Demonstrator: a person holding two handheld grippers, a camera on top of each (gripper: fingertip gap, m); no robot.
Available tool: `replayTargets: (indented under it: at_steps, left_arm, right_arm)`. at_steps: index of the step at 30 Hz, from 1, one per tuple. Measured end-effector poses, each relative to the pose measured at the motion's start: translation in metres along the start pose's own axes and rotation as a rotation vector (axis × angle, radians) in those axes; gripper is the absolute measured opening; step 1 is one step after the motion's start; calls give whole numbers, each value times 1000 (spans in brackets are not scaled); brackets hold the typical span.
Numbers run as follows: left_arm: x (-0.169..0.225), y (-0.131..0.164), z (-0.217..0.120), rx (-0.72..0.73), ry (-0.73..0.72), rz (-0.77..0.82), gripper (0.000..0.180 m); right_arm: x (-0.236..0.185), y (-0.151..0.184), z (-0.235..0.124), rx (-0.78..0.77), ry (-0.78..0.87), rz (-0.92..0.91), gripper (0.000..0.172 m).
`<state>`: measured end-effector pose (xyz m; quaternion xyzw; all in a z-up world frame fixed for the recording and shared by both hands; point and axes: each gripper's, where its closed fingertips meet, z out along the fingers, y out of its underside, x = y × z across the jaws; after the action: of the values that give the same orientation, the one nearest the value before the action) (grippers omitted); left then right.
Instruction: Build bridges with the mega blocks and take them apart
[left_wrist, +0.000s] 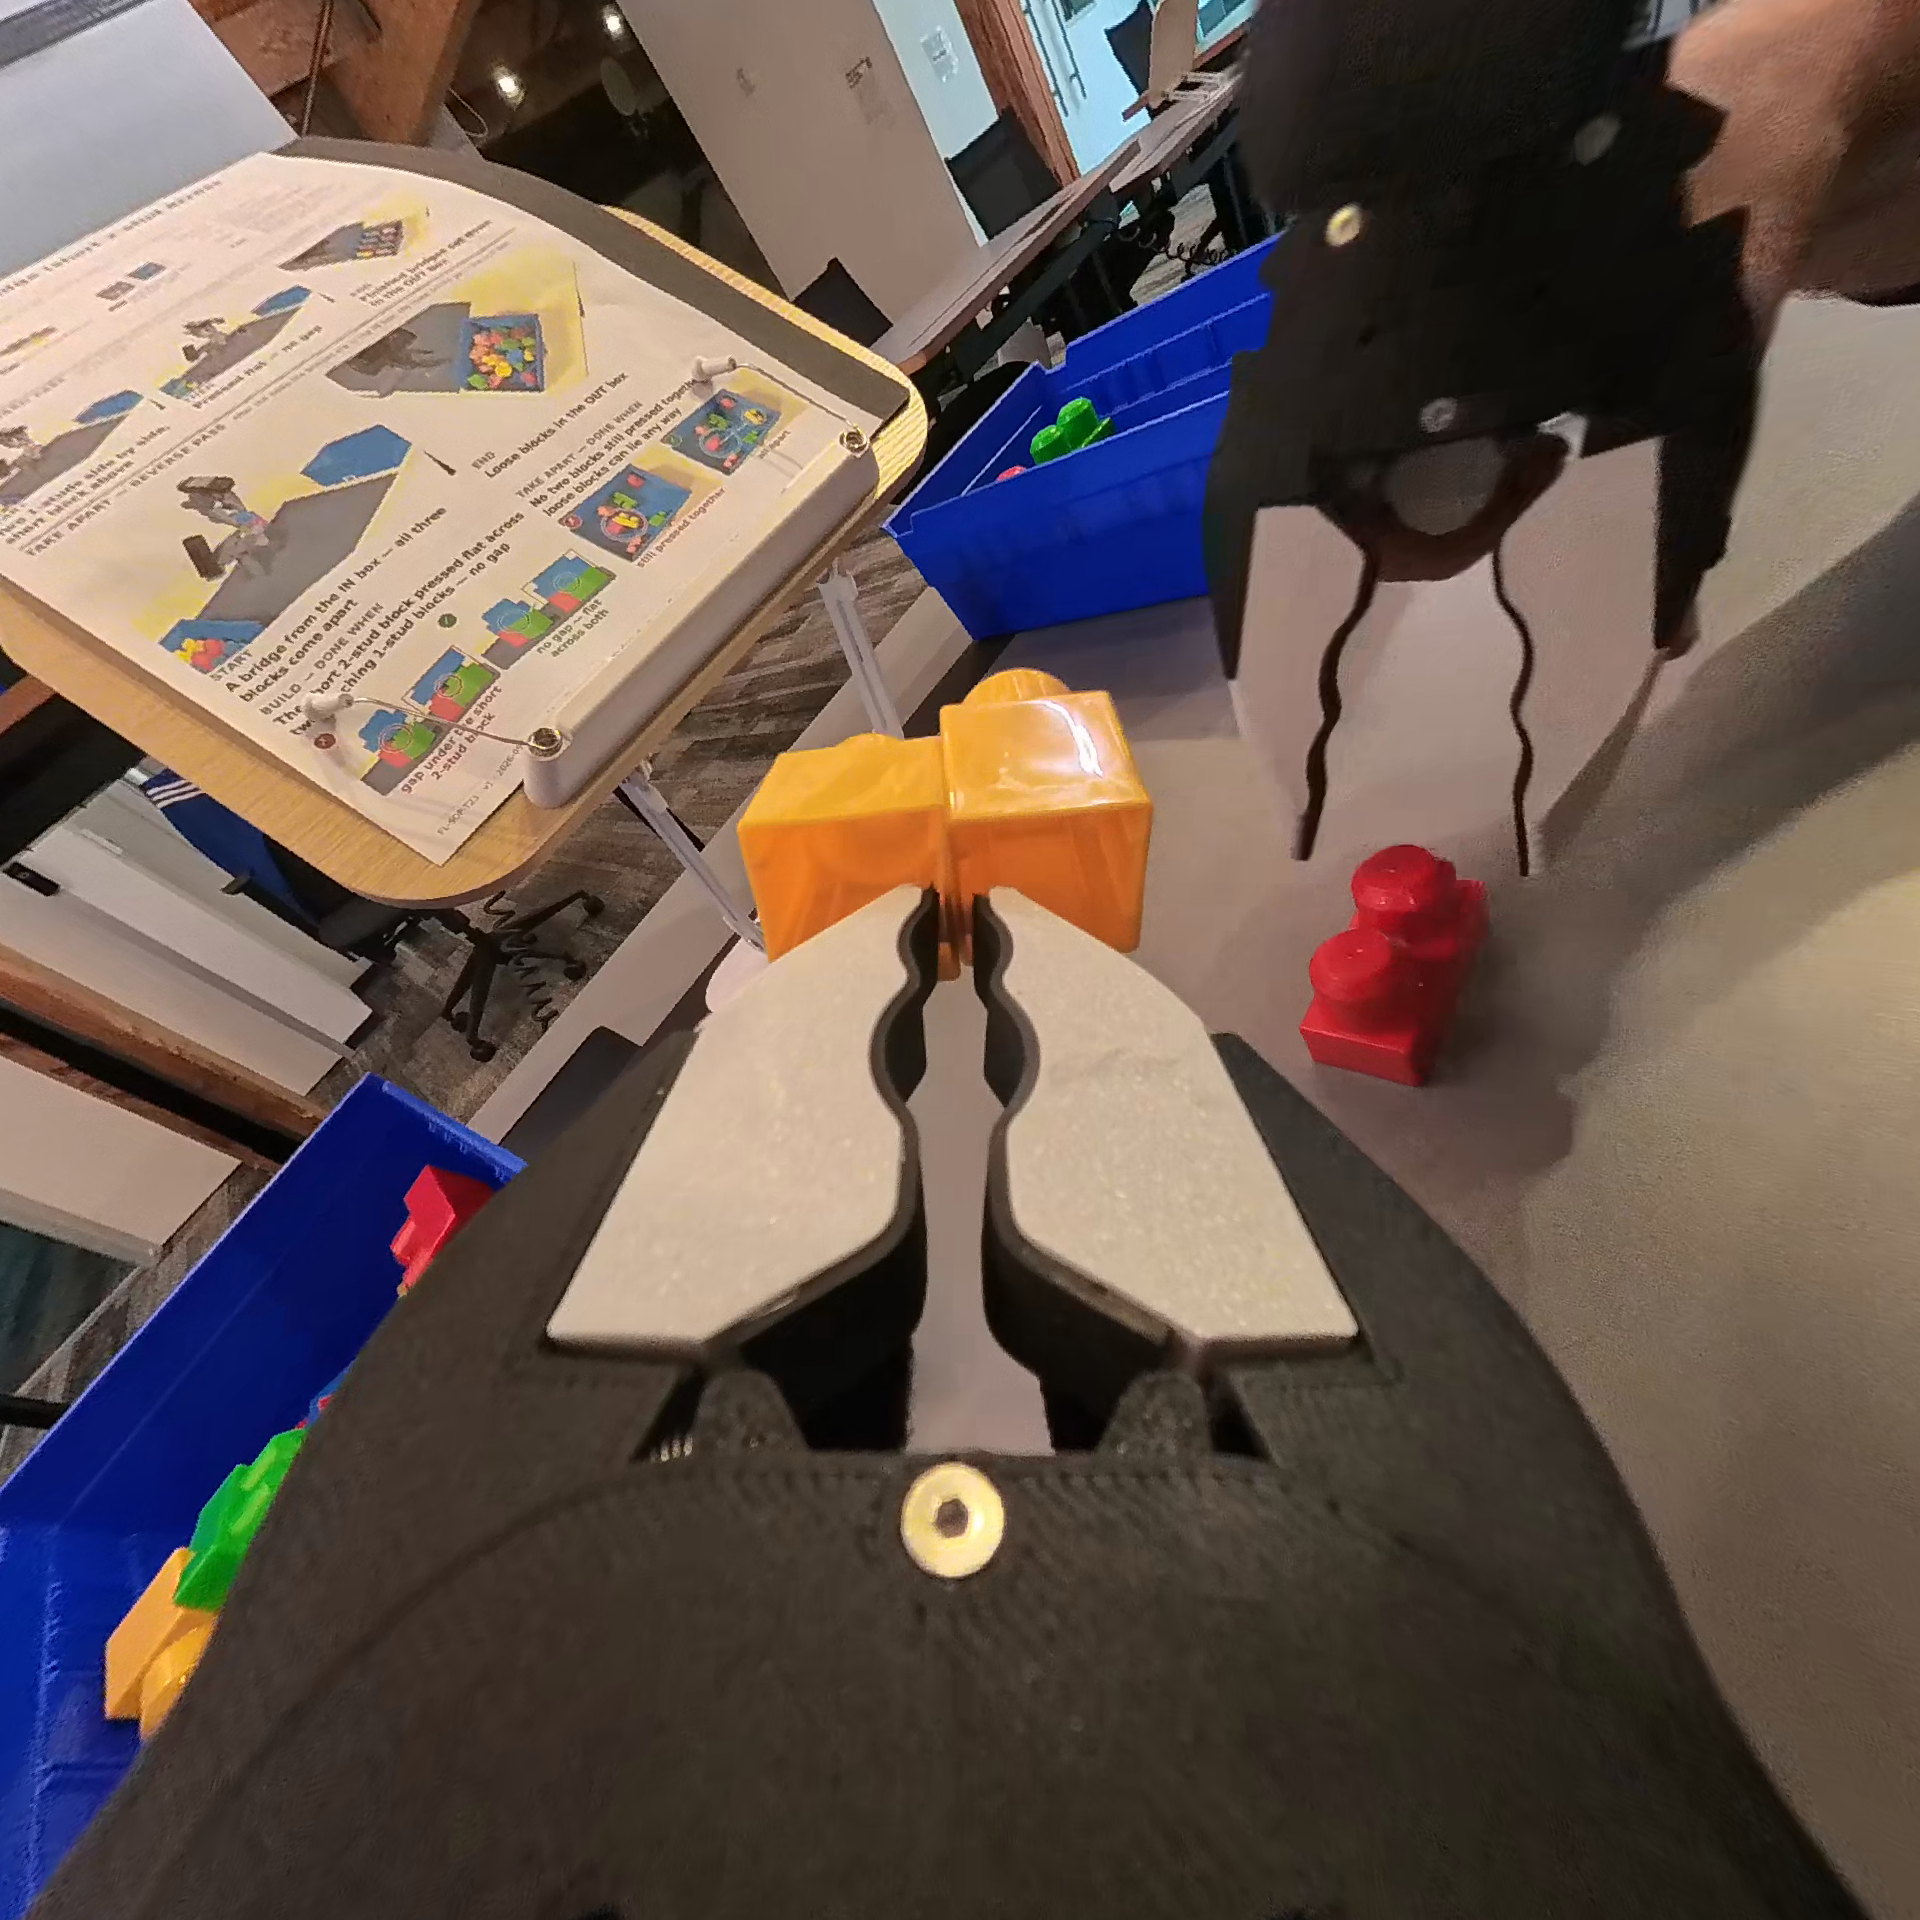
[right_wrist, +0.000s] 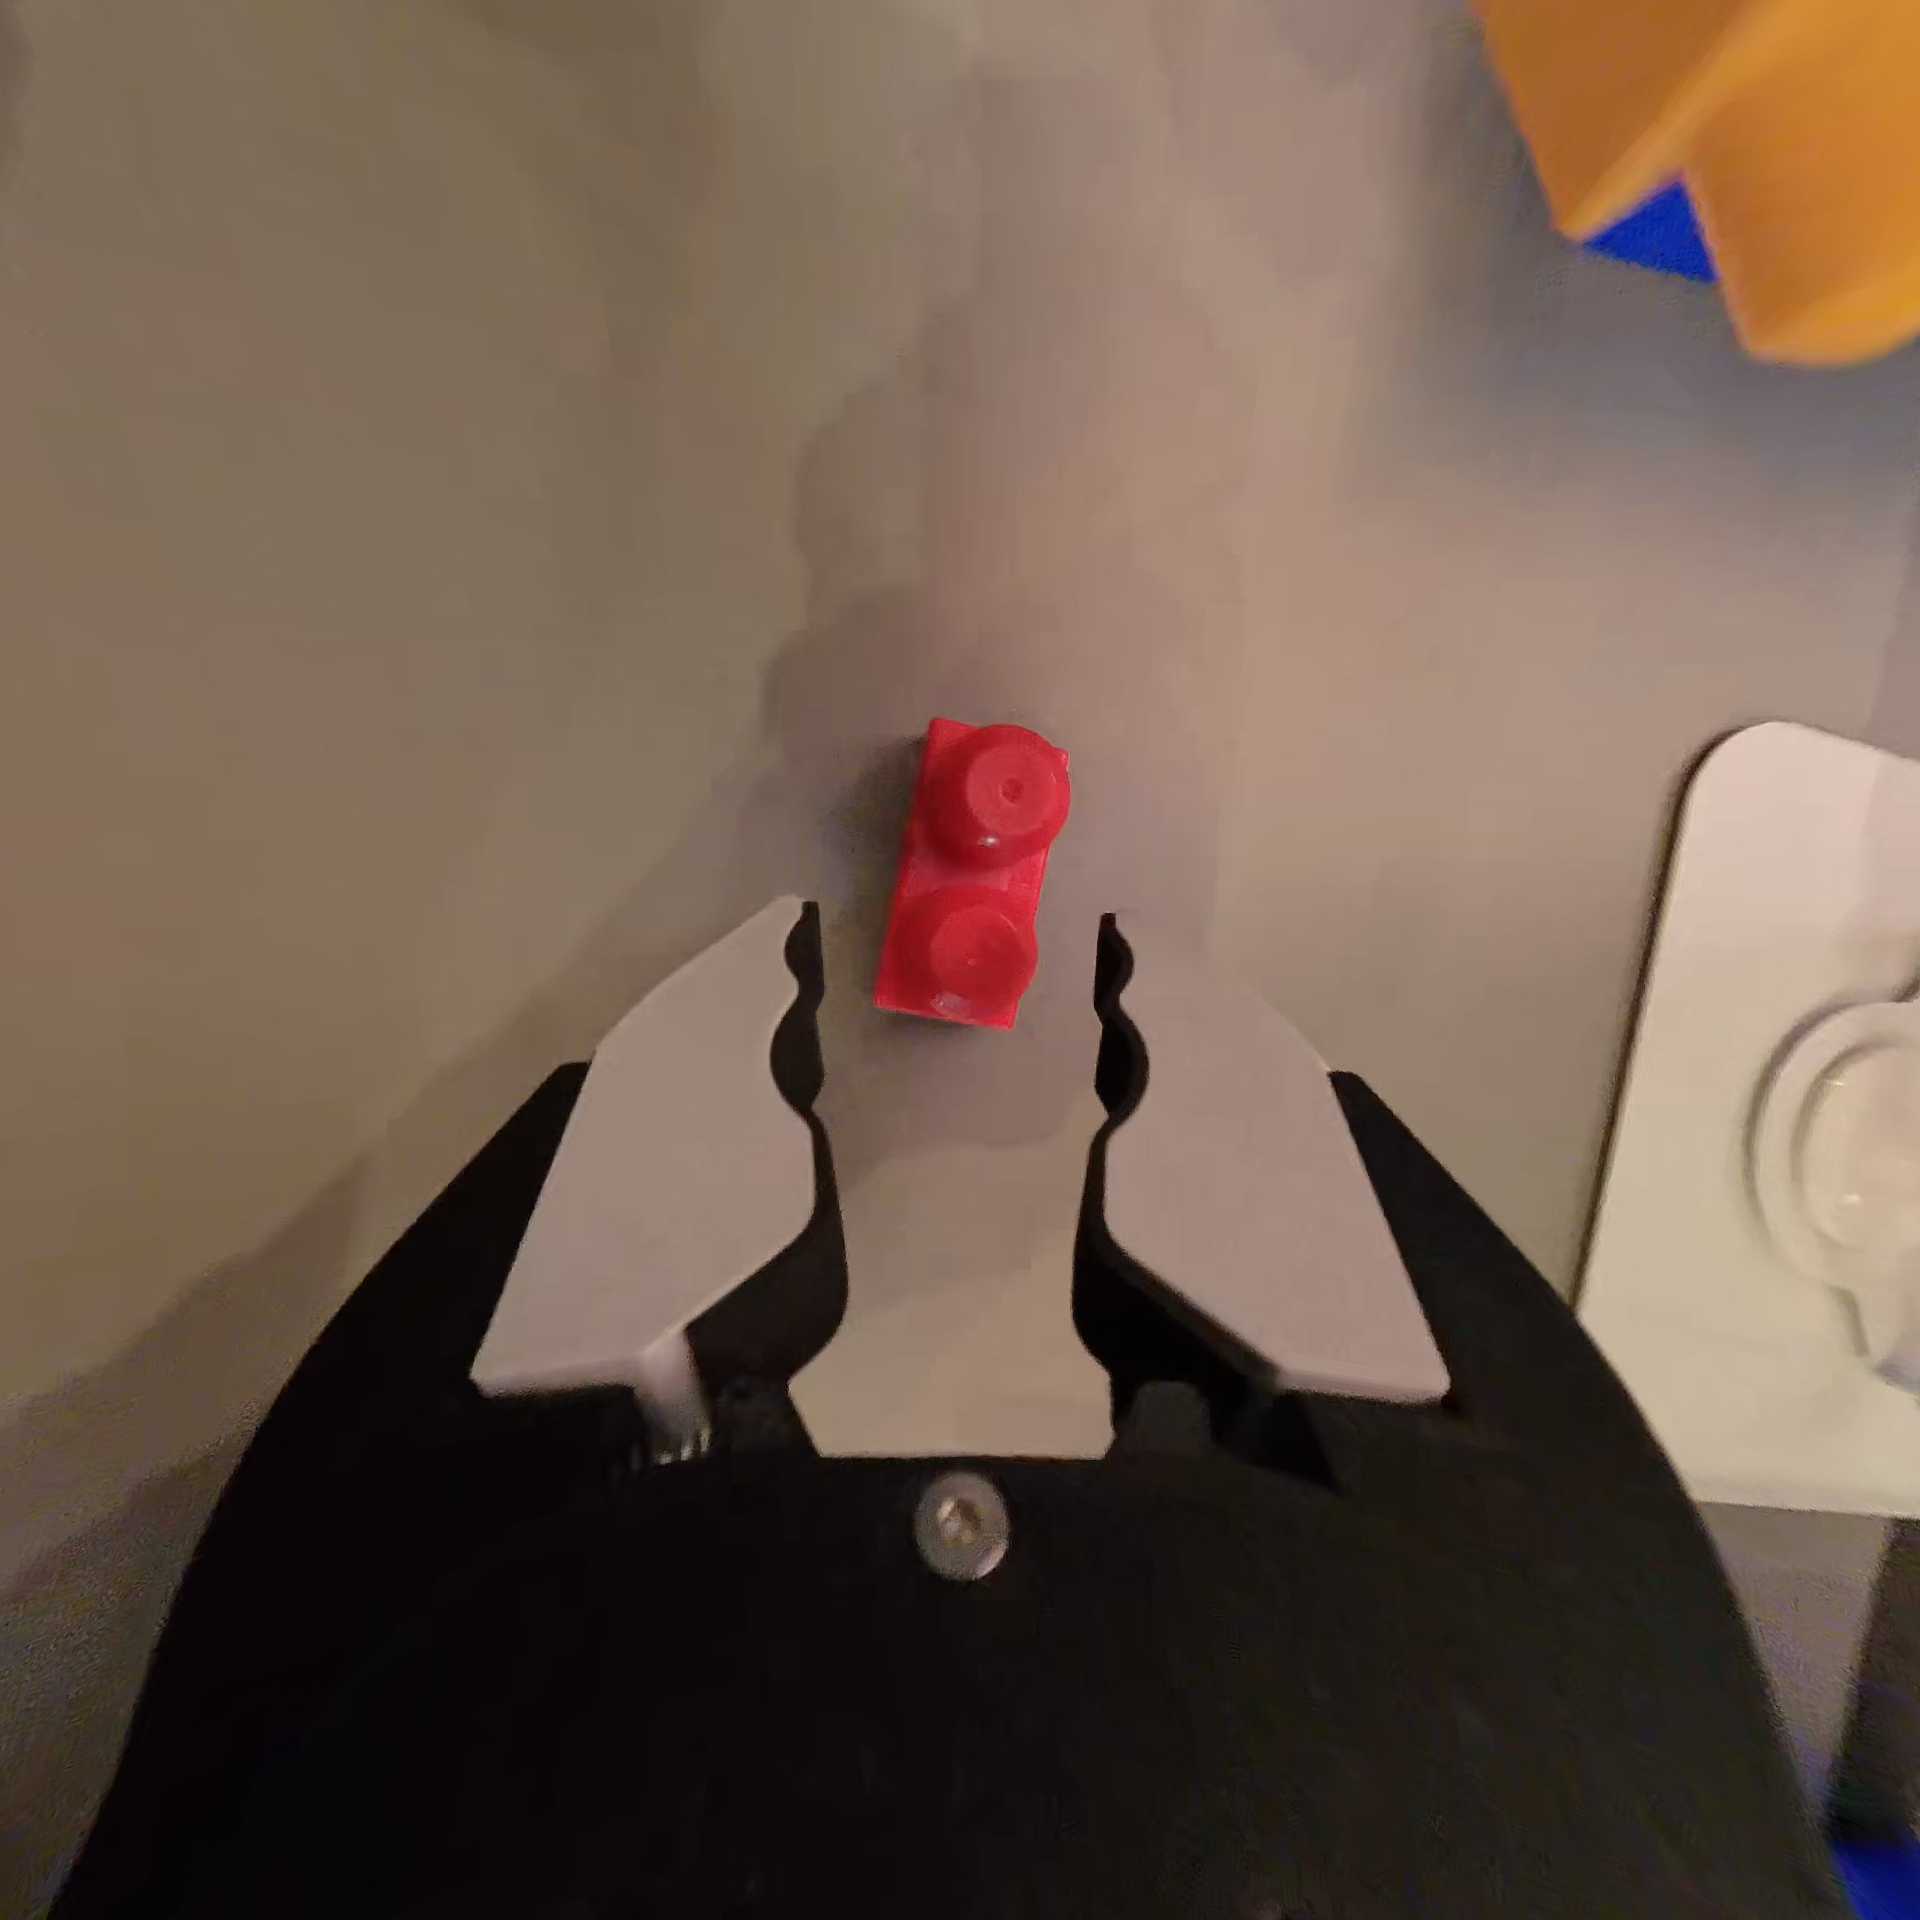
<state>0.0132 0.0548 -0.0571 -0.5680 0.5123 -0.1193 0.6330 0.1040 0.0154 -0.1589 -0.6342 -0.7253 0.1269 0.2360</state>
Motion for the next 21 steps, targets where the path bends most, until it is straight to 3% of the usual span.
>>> replayTargets:
  at_steps: [4, 7, 11, 15, 18, 21]
  left_arm:
    - [0, 0, 0, -3, -4, 4, 6]
    - [-1, 1, 0, -5, -7, 4, 6]
    - [-1, 3, 1, -5, -1, -6, 6]
    - [-3, 3, 0, 0, -3, -11, 6]
    - [-8, -2, -4, 32, -17, -26, 5]
    - [-16, -12, -10, 66, -34, -3, 5]
  right_arm:
    - [4, 1, 16, 2, -122, 126, 51]
    - [7, 13, 33, -90, -115, 153, 55]
    - [1, 6, 40, -59, -173, 182, 36]
    - [6, 5, 41, -24, -171, 204, 33]
    - [23, -14, 15, 154, -182, 287, 33]
    - [48, -52, -34, 495, -229, 408, 33]
